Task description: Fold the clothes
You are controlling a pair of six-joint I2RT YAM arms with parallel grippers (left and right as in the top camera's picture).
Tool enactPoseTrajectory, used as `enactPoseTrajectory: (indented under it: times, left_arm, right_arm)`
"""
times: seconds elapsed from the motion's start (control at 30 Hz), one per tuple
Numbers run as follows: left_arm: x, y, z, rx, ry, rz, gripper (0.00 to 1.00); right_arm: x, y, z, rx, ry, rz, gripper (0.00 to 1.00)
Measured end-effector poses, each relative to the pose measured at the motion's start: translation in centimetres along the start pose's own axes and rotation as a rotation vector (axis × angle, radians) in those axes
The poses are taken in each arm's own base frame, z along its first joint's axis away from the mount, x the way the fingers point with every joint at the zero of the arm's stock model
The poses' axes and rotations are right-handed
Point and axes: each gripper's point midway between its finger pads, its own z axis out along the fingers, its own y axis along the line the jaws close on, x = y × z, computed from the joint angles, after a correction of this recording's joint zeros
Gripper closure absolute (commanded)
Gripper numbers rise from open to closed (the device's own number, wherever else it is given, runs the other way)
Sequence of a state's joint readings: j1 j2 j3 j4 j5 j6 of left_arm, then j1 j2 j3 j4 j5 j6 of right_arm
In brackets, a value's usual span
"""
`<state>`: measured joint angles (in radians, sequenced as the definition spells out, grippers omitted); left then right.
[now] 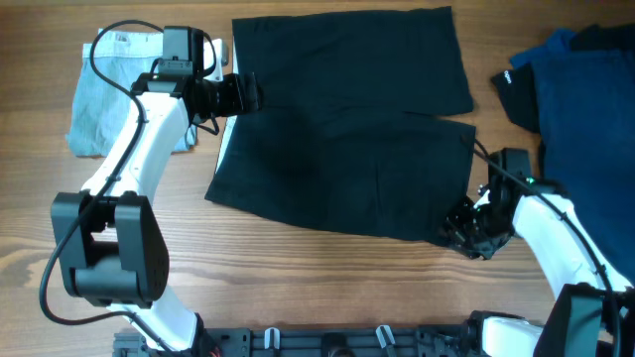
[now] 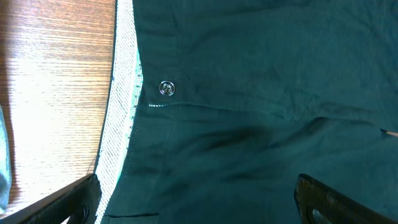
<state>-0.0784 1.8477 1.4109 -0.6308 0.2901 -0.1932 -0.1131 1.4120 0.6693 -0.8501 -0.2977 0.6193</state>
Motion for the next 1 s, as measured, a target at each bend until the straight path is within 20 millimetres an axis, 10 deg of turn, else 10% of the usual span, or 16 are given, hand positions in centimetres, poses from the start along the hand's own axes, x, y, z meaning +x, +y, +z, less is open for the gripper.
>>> enactPoseTrajectory:
  times: [0.7, 1.0]
  left_arm:
    - [0.0, 0.0, 0.0, 0.000, -0.001, 0.000, 0.00]
    - [0.0, 0.0, 0.0, 0.000, -0.001, 0.000, 0.00]
  right_arm:
    - [1.1, -0.9, 1.5, -0.009, 0.026, 0.071, 0.19]
    - [-0.5, -0.8, 1.4, -0.002, -0.053, 0.135, 0.41]
